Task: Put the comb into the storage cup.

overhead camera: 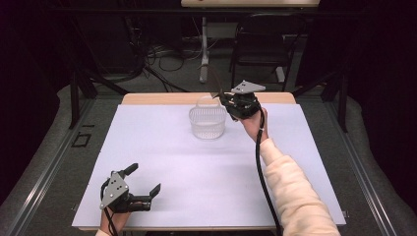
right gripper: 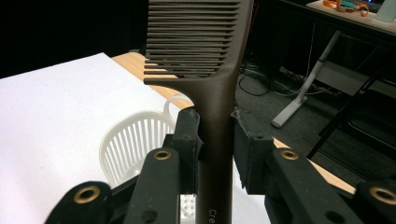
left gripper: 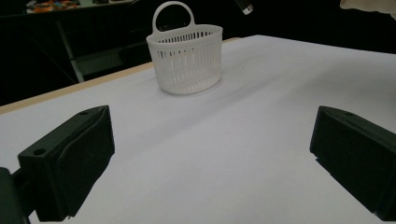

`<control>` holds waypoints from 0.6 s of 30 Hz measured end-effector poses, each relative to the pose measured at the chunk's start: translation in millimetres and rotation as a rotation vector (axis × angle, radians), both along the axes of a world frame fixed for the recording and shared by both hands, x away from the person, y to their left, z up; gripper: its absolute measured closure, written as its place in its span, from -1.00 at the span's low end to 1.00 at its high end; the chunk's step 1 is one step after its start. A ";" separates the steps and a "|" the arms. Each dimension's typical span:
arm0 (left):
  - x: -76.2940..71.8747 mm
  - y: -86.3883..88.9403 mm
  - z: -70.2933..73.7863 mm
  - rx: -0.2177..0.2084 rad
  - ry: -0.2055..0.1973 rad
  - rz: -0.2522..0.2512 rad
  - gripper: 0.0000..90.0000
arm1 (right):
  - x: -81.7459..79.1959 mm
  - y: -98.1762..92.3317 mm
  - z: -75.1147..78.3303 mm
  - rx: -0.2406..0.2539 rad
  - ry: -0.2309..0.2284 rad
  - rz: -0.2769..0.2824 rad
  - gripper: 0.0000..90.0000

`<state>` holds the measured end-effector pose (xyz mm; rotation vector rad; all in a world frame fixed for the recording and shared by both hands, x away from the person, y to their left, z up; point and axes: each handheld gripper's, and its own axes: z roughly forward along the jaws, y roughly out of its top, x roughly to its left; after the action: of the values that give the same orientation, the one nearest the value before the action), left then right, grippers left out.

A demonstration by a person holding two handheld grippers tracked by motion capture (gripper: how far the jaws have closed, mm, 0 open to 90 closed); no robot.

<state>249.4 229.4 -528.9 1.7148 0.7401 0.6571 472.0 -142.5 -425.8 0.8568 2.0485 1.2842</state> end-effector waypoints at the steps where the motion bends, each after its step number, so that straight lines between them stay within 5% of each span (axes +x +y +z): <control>1: 0.0 0.0 0.0 -0.003 -0.001 0.001 -1.00 | 0.1 0.4 0.0 -0.004 0.001 0.004 0.62; 18: 0.3 -0.1 0.0 -0.001 -0.001 0.002 -1.00 | 1.9 5.7 2.3 -0.014 -0.004 0.015 0.62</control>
<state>249.7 229.4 -528.9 1.7134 0.7415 0.6590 473.9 -136.8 -423.5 0.8337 2.0618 1.2770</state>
